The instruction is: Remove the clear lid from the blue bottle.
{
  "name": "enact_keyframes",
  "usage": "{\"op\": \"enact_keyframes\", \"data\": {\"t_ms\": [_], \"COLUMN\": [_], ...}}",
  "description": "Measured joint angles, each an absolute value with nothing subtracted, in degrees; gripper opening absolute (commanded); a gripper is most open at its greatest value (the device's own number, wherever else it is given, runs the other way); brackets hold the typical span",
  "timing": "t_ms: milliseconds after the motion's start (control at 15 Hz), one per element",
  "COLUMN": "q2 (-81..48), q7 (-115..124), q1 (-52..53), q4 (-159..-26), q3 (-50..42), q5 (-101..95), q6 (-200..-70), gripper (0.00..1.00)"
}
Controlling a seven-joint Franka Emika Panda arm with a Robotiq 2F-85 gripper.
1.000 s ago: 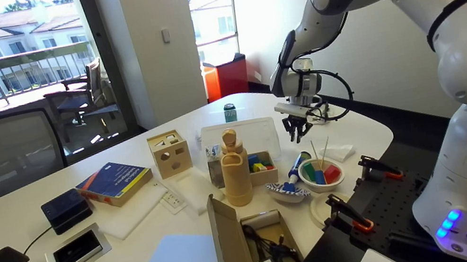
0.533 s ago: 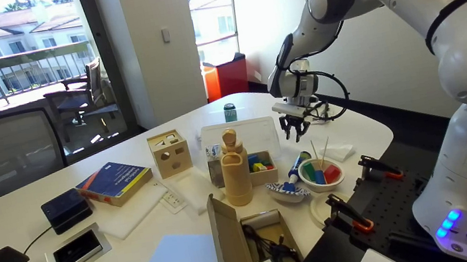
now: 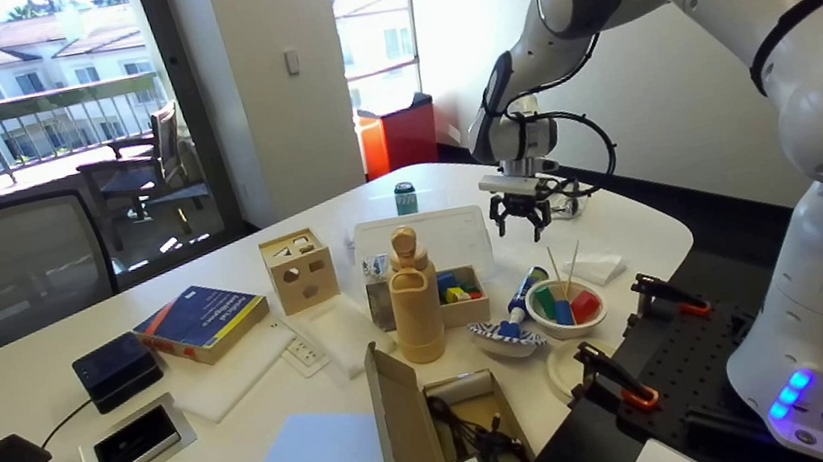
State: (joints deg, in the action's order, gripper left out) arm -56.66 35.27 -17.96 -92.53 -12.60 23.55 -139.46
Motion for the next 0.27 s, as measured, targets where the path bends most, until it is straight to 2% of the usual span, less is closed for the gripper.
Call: {"op": "enact_keyframes", "data": {"t_ms": [267], "q2": [-56.46], "q7": [35.27], "q1": [-17.29], "q4": [-92.53], "q3": [-13.34], "q5": [23.12], "q6": [-138.64], "gripper": [1.00]}}
